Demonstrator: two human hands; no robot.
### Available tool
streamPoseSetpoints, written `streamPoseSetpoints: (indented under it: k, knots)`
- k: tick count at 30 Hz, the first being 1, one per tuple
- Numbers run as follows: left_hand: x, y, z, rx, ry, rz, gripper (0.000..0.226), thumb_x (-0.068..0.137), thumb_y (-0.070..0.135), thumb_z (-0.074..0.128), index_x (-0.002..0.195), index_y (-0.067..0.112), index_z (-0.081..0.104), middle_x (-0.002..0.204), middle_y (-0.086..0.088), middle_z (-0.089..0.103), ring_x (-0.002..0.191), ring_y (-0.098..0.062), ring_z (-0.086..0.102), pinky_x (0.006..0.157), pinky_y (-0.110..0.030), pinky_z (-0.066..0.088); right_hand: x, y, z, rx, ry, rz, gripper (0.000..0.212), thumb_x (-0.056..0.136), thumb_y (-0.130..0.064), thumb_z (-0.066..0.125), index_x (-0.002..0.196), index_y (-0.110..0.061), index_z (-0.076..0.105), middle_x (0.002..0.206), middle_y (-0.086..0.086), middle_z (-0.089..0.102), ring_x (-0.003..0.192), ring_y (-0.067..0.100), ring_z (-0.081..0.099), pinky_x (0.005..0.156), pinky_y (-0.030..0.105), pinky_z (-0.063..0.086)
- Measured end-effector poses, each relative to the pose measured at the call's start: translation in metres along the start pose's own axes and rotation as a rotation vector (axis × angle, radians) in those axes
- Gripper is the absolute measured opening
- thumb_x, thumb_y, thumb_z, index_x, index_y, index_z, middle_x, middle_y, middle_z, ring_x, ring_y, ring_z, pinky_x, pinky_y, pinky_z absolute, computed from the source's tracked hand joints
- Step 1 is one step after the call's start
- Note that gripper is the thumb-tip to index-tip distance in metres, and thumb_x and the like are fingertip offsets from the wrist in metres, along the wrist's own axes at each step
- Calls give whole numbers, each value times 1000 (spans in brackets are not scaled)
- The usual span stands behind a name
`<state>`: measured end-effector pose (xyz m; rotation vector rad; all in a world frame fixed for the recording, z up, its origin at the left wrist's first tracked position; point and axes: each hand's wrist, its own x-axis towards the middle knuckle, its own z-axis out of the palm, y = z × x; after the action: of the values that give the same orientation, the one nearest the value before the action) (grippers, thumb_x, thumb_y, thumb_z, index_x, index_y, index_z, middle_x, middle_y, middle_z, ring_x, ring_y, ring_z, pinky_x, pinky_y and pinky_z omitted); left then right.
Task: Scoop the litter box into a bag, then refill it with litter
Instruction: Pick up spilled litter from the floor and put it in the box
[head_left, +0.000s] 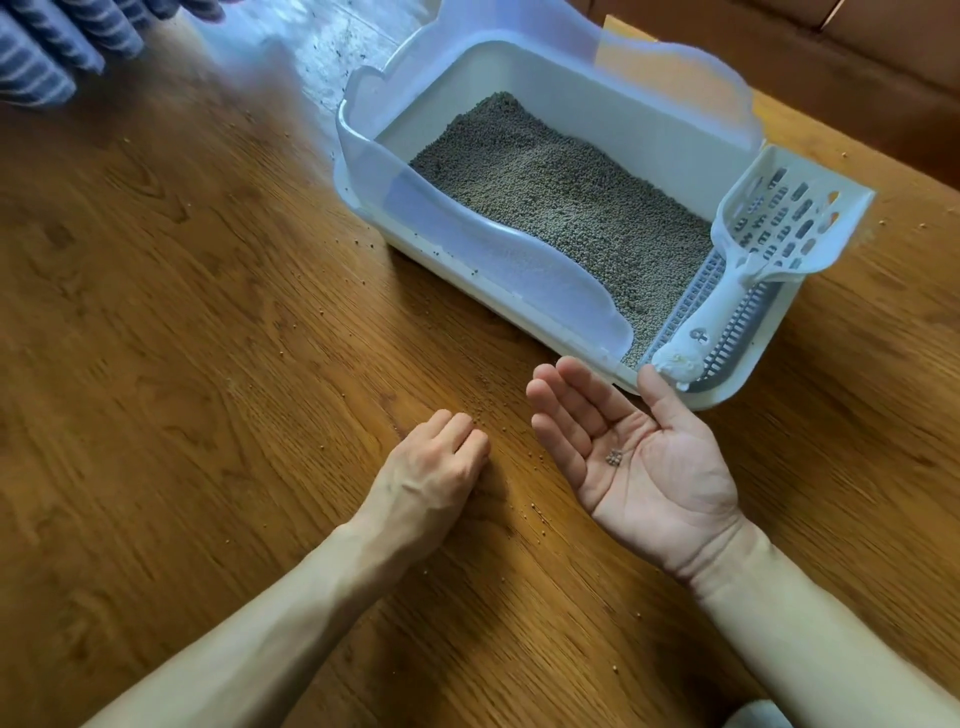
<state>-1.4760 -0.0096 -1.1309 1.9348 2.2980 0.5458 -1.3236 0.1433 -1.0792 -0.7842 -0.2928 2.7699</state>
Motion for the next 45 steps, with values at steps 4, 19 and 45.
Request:
streamPoseSetpoints:
  k: [4,19,45]
  knots:
    - [5,18,-26,-196,179,-233,12,100,16,54,93,8,59,89,-2,53,80,-16,50,69,-27,49,0,1,-2,-5,4,-4,71,101,-53,27,126,6,57,130,25,58,127,34,53,105,45,44]
    - [32,62,-86,-282,487,-72,12,93,16,70,87,8,75,87,-2,68,82,-21,60,75,-36,49,-2,14,2,10,-32,43,57,104,-37,28,131,8,52,132,27,56,128,36,51,111,45,36]
    - [41,-6,-10,89,-193,-84,20,81,-7,66,84,9,54,75,-6,51,61,-20,49,49,-31,49,2,5,-14,13,23,36,57,103,-38,30,131,7,52,135,27,53,131,36,47,108,46,40]
